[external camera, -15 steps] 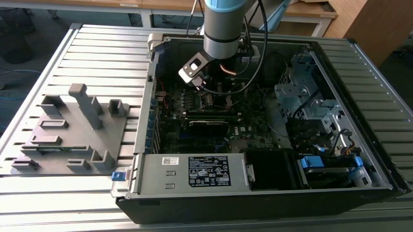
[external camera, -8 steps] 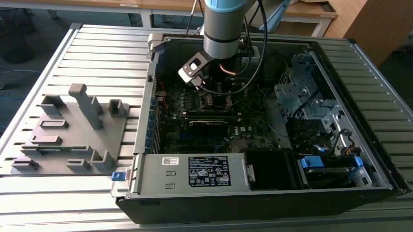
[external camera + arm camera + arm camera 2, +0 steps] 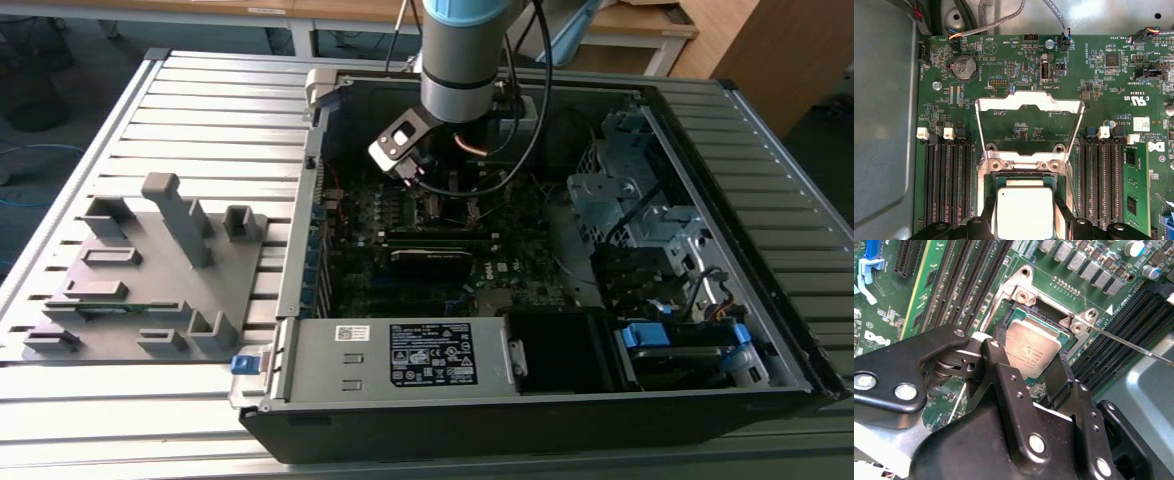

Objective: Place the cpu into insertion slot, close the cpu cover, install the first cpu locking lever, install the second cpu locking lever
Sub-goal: 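Place the cpu into insertion slot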

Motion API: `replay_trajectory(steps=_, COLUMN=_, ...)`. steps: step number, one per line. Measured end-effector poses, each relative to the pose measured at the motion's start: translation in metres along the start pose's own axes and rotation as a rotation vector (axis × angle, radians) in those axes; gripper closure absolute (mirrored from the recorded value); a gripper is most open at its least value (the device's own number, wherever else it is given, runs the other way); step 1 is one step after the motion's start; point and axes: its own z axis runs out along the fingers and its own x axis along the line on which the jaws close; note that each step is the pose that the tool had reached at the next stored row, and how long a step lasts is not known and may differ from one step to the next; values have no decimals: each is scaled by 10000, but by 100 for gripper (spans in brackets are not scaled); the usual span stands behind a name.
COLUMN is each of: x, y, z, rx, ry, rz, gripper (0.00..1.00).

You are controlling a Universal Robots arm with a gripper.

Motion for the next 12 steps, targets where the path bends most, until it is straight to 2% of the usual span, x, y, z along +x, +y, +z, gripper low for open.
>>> replay_trajectory(steps=12, x=0, y=0, z=9, rx=-1, ry=3, rz=0, gripper=46)
